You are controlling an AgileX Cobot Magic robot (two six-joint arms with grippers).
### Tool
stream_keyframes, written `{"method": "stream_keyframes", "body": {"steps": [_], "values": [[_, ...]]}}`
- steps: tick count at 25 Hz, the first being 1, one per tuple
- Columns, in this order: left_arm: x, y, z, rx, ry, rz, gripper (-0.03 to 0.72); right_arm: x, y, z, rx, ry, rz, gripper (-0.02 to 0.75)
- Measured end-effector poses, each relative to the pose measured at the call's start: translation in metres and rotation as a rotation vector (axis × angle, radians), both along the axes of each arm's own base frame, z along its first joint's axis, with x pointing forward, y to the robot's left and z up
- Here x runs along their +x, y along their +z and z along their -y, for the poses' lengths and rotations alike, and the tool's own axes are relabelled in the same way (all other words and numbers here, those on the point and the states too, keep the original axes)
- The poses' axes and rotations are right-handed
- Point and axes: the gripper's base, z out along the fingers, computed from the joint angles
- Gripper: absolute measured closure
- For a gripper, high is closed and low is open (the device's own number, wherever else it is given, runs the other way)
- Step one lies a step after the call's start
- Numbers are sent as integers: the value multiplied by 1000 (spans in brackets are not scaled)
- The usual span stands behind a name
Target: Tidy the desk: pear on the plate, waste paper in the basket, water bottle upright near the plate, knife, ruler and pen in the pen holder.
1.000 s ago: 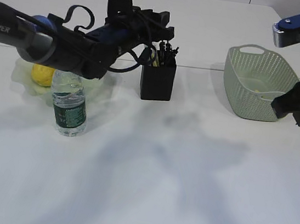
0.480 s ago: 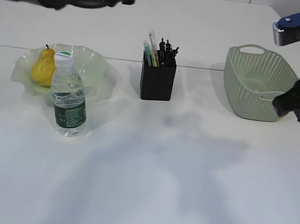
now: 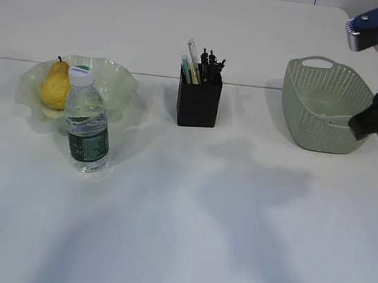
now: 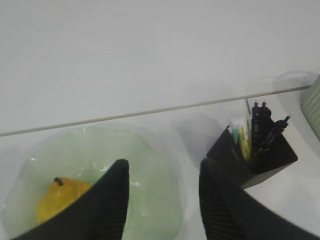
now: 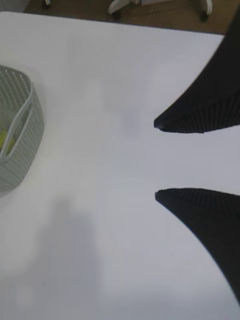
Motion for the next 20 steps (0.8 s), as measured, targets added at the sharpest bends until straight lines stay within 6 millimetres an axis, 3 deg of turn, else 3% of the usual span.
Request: {"method": "stream_keyframes", "body": {"steps": [6,10,15,20], "values": [[-12,7,-59,33,128,-153,337,3,-1,4,82,-31,9,446],[-21,4,-94,52,209,-268,335,10,-4,39,195,-168,-8,445],[-36,15,-106,112,230,-291,335,11,-7,80,311,-317,-37,425],[-61,11,-107,126,229,-316,297,1,1,85,337,-354,-45,258]]}}
